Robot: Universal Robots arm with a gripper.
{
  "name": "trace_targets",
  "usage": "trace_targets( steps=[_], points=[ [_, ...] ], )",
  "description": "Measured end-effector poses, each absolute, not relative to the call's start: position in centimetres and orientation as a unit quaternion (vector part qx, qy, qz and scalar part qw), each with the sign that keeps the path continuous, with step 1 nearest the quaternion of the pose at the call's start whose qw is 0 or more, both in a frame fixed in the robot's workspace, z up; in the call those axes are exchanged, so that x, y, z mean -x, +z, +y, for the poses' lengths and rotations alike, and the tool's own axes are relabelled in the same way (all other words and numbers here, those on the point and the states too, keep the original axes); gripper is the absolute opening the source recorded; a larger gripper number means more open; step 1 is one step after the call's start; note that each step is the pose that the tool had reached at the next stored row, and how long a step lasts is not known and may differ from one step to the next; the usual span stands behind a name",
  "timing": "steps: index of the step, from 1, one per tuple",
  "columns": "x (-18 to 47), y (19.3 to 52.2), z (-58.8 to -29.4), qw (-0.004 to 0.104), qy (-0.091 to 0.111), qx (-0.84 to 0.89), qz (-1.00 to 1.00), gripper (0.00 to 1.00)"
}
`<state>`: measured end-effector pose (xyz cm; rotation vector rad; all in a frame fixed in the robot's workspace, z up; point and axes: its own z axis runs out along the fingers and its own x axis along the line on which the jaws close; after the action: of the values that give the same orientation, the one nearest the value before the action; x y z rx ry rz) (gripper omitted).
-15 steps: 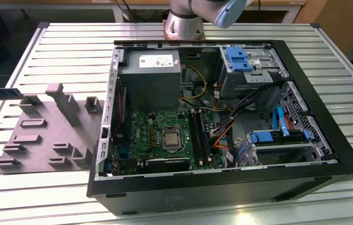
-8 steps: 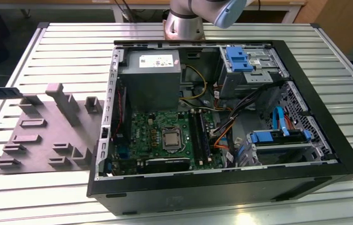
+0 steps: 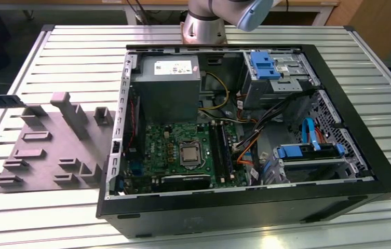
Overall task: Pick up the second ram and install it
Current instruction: 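Pick up the second ram and move it above second insertion slot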
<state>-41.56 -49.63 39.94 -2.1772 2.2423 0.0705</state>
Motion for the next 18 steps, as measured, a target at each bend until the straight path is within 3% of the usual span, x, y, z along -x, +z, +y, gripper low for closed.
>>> trace_targets(
  steps=[18],
  points=[
    [41.56, 40.91, -49.63, 0.008, 0.023, 0.696, 0.717, 0.11]
  ],
)
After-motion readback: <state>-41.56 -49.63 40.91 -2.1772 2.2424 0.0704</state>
